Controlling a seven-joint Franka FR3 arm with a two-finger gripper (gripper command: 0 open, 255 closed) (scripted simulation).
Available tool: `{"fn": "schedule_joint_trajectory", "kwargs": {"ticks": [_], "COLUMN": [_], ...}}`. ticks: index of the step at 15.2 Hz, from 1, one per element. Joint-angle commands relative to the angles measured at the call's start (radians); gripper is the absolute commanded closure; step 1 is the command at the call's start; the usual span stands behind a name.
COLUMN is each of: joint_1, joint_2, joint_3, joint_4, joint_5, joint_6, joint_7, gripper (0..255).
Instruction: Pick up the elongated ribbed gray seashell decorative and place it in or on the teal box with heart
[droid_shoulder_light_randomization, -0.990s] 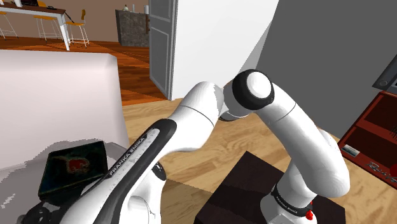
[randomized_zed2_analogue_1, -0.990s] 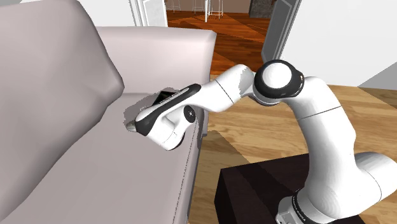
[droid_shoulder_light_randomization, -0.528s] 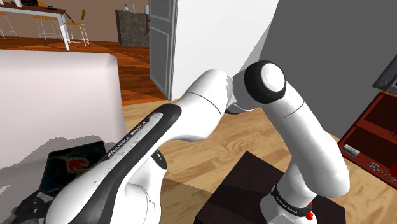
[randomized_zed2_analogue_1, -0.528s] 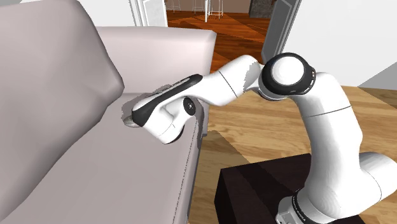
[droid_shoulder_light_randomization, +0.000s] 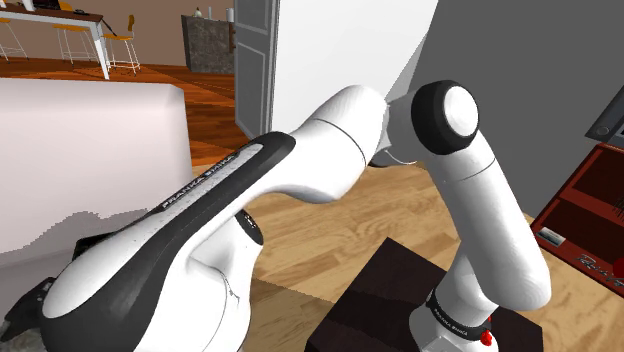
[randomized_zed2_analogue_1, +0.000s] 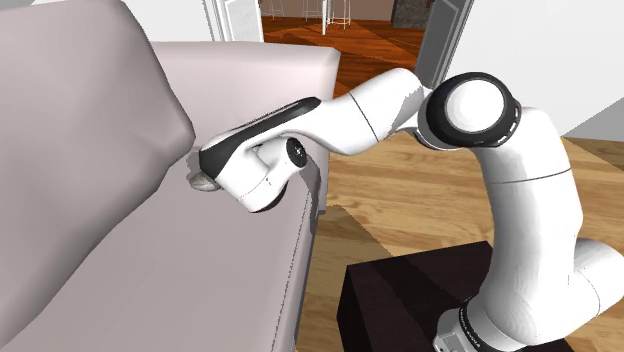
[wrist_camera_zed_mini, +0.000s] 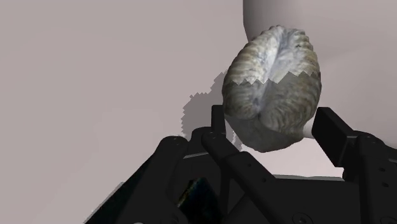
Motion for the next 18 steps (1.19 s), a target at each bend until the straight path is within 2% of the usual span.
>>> {"fn": "schedule_joint_trajectory", "kwargs": {"ticks": [1, 6, 10, 13, 18], "joint_1": [0.008, 0.036, -0.094, -0.172, -0.237], "joint_2": [-0.031, -0.105, -0.161, -0.208, -0.305], "joint_3": [-0.008, -0.043, -0.023, -0.031, -0.126], "joint_4": [0.009, 0.042, -0.019, -0.047, -0.073], "joint_5": [0.049, 0.185, 0.182, 0.197, 0.217], "joint_6": [-0.019, -0.068, -0.157, -0.239, -0.411], "joint_7": [-0.023, -0.103, -0.116, -0.138, -0.148], "gripper": [255, 255, 255, 255, 255]}}
